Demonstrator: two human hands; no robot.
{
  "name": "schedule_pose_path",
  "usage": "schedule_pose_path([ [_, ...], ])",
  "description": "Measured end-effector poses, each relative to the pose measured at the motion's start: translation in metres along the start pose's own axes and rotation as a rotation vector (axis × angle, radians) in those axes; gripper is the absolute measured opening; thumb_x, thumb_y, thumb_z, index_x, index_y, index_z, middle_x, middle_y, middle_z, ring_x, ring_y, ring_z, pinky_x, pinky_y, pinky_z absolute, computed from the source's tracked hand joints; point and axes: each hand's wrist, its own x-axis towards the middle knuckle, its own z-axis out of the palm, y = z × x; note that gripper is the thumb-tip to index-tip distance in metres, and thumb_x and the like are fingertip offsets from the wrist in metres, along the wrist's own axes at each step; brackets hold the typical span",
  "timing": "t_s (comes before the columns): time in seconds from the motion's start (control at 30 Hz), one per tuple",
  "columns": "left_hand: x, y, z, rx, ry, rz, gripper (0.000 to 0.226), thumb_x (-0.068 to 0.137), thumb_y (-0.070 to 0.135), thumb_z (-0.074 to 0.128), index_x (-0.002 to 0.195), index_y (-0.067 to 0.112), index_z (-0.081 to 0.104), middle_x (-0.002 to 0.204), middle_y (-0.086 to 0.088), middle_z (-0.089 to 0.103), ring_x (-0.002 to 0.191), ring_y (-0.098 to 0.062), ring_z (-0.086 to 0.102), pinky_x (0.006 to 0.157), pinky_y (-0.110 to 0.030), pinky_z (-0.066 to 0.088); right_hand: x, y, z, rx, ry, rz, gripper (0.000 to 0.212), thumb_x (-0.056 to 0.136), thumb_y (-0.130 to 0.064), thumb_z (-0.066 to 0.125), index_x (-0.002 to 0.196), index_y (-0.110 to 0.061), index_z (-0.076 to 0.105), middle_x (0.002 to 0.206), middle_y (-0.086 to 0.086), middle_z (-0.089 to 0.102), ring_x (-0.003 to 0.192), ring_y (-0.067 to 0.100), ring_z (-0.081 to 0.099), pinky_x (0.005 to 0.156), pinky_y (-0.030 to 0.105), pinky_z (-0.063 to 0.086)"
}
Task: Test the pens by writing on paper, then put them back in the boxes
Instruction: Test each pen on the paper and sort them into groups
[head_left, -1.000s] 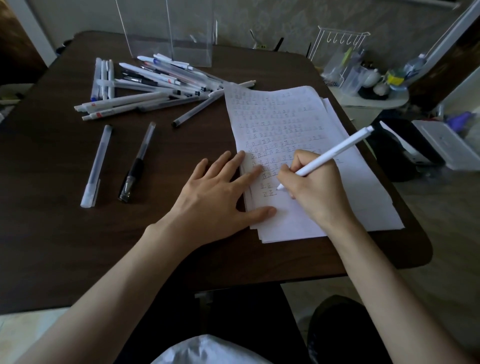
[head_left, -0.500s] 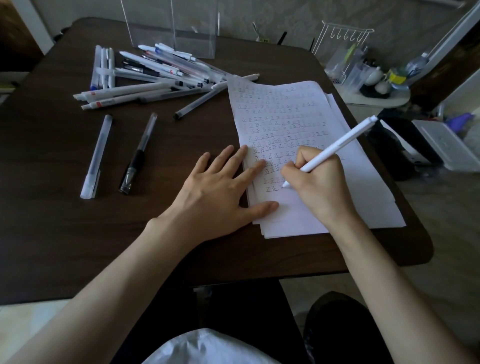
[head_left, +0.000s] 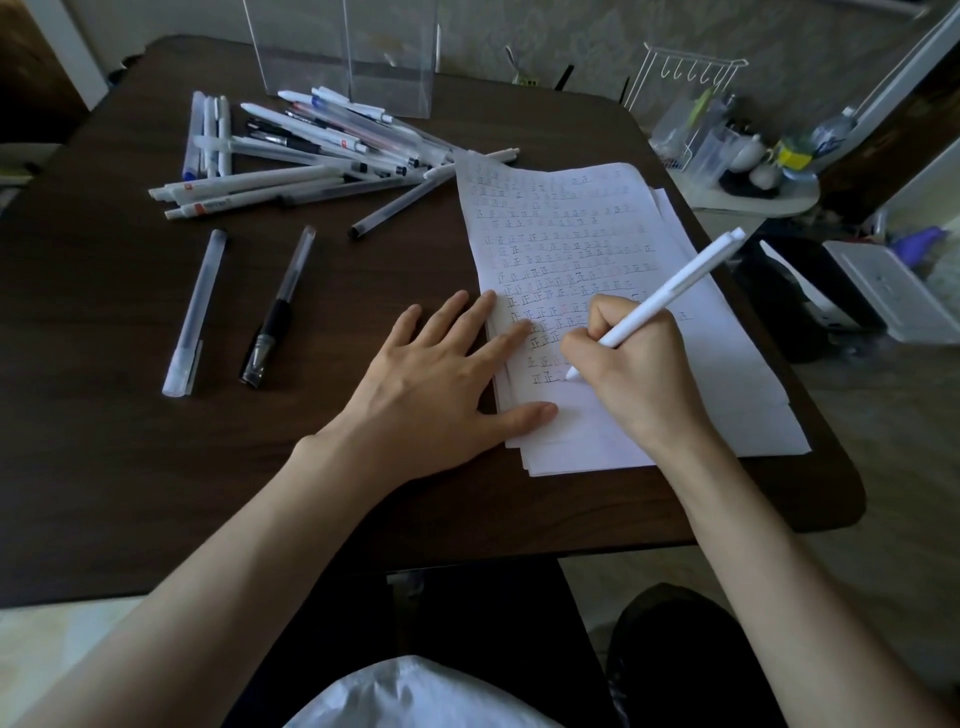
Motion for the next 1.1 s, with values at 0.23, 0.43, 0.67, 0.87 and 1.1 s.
schedule_pose_path([
  [0.23,0.0,0.0,-0.004,-0.077,0.0,0.006,0.092,0.07,0.085,0.021,0.148,0.037,0.007,0.158,0.002,0.001,0.143,-0.014,-0.005,0.114,-0.037,-0.003,-0.003,-0.001,-0.003,0.107,0.031,-0.082,0.029,0.088,-0.032,0.063,0.082,-0.006,0.051,0.046,-0.001,0.051,0.042,0.011,0.05,0.045,0.02,0.04],
  [0.43,-0.006,-0.006,-0.015,-0.553,0.108,0.298,0.083,0.066,0.07,0.057,0.139,0.04,0.031,0.111,0.009,0.055,0.103,-0.005,0.046,0.09,-0.023,0.039,0.001,0.005,-0.004,0.066,-0.054,-0.13,0.025,0.09,-0.007,0.058,0.112,-0.018,0.059,0.095,-0.004,0.066,0.093,0.006,0.063,0.076,0.022,0.053],
  [0.67,-0.005,-0.003,-0.008,-0.616,0.178,0.456,0.058,0.075,0.048,0.065,0.125,0.02,0.059,0.098,0.013,0.059,0.095,0.001,0.055,0.083,-0.014,0.045,-0.001,-0.005,-0.006,0.186,-0.152,-0.027,0.038,0.085,-0.02,0.045,0.12,-0.025,0.06,0.103,-0.004,0.067,0.101,0.001,0.059,0.081,0.015,0.048],
  [0.87,-0.015,-0.007,-0.011,-0.525,0.208,0.418,0.054,0.081,0.048,0.059,0.126,0.018,0.058,0.105,0.008,0.063,0.097,0.003,0.053,0.083,-0.015,0.045,0.005,-0.009,-0.004,0.155,-0.242,-0.016,0.036,0.097,-0.023,0.046,0.132,-0.023,0.053,0.119,-0.004,0.065,0.117,0.002,0.053,0.1,0.021,0.04],
  [1.1,-0.052,-0.059,-0.024,-0.219,0.26,0.046,0.062,0.078,0.053,0.054,0.131,0.021,0.052,0.118,0.003,0.062,0.108,-0.01,0.054,0.092,-0.025,0.042,0.054,-0.054,0.024,-0.128,-0.315,-0.121,0.031,0.097,-0.021,0.047,0.126,-0.025,0.058,0.12,-0.012,0.058,0.106,-0.001,0.049,0.079,0.004,0.034],
])
